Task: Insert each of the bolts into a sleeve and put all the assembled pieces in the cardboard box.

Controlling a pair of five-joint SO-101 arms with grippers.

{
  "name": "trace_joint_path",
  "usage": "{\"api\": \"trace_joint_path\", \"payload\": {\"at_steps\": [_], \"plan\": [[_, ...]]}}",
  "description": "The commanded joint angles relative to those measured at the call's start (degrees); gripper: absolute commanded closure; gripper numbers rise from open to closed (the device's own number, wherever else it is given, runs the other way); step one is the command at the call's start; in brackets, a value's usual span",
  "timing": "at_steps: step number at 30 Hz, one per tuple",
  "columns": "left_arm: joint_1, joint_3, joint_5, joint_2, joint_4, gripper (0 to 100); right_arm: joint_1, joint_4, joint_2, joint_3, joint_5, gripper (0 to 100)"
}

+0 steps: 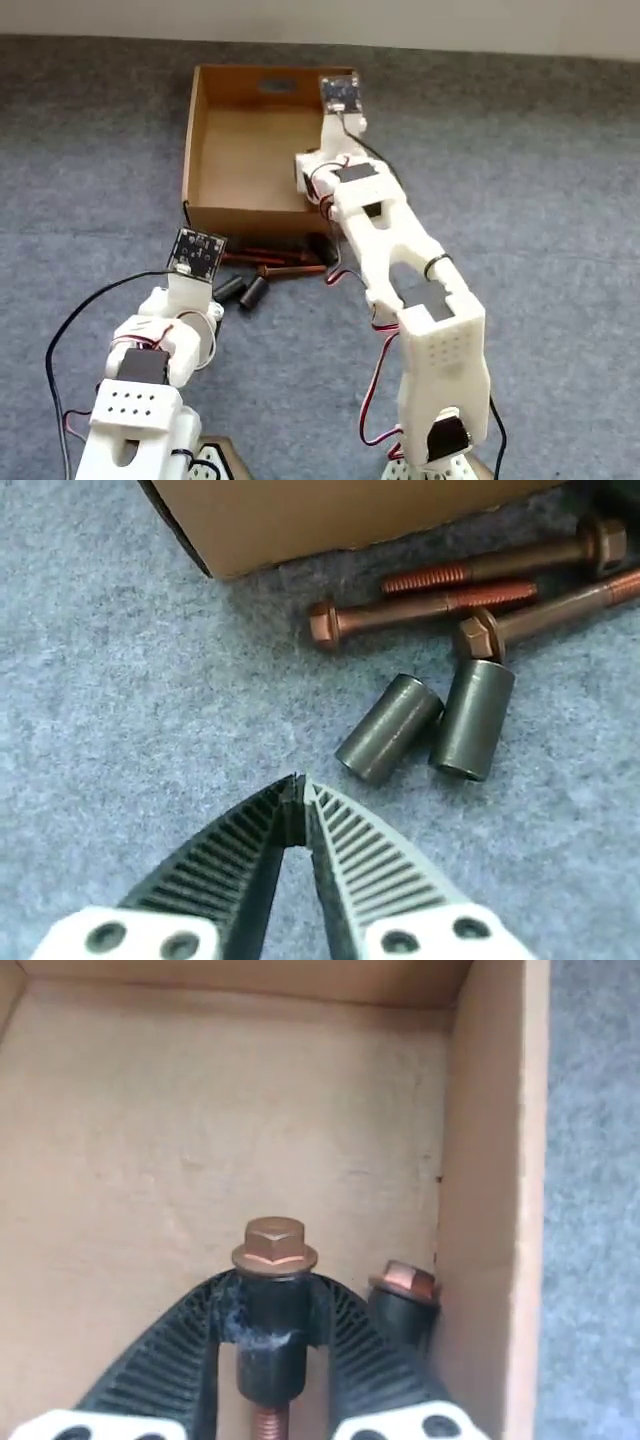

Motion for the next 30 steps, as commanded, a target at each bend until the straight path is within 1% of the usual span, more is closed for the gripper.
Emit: {"api": "trace_joint_path", "payload": {"at_steps": [1, 12, 15, 18, 25, 27, 30], "plan": [[0.13, -0.22, -0.44, -0.75, -1.05, 98, 1.45, 0.75, -0.57, -2.33, -0.53, 99.2], [0.13, -0.22, -0.44, -0.75, -1.14, 98, 0.22, 0.75, -0.57, -2.15, -0.35, 98.8], [0.13, -0.22, -0.44, -0.75, -1.05, 98, -1.27, 0.84, -0.57, -2.07, 2.46, 94.1], [0.13, -0.22, -0.44, -0.75, -1.05, 98, -2.59, 0.84, -0.75, -2.15, 3.16, 87.8], [0.13, -0.22, -0.44, -0.75, -1.05, 98, -3.30, 1.27, -1.19, -2.42, 3.34, 87.2], [0.13, -0.13, -0.44, -0.75, -1.05, 98, -2.68, 4.97, -1.98, -3.65, 3.43, 87.2], [0.13, -0.13, -0.44, -0.75, -1.14, 98, -1.27, 13.93, -6.11, -6.81, 3.43, 87.2]]}}
